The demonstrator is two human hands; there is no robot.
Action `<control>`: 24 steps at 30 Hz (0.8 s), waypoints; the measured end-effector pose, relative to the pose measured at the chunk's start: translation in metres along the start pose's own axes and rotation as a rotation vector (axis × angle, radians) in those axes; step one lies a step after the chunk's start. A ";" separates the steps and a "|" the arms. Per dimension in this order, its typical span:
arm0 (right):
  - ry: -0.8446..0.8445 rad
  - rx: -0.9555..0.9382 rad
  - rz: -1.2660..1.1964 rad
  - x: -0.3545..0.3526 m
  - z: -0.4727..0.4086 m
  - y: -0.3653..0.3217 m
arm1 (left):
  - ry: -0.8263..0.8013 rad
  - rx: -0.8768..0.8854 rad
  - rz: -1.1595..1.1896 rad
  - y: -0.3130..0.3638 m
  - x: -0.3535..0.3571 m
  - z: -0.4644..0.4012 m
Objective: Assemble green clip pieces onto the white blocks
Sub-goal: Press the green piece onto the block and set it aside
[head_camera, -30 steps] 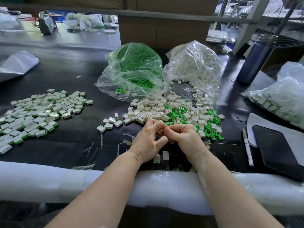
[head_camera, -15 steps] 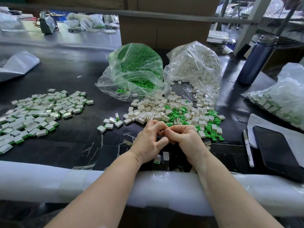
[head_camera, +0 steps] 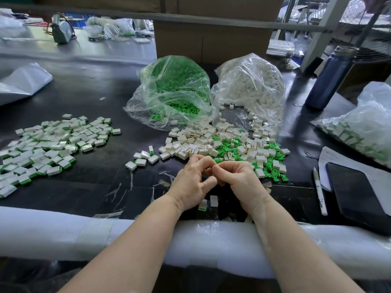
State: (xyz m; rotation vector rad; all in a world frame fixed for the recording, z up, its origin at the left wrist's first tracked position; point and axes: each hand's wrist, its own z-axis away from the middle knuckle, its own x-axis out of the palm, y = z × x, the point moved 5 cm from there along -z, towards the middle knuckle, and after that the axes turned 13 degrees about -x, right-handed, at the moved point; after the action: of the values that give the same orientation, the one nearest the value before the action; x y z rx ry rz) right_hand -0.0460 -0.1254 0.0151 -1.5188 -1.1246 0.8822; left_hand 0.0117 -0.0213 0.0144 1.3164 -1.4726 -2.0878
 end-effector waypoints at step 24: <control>0.029 -0.018 -0.027 0.001 0.002 -0.004 | -0.012 0.022 0.019 0.005 -0.001 0.002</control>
State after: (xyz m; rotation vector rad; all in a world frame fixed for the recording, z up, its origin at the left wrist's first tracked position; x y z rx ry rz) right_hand -0.0478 -0.1234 0.0186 -1.5237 -1.1322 0.8315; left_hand 0.0089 -0.0215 0.0197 1.2947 -1.5107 -2.0772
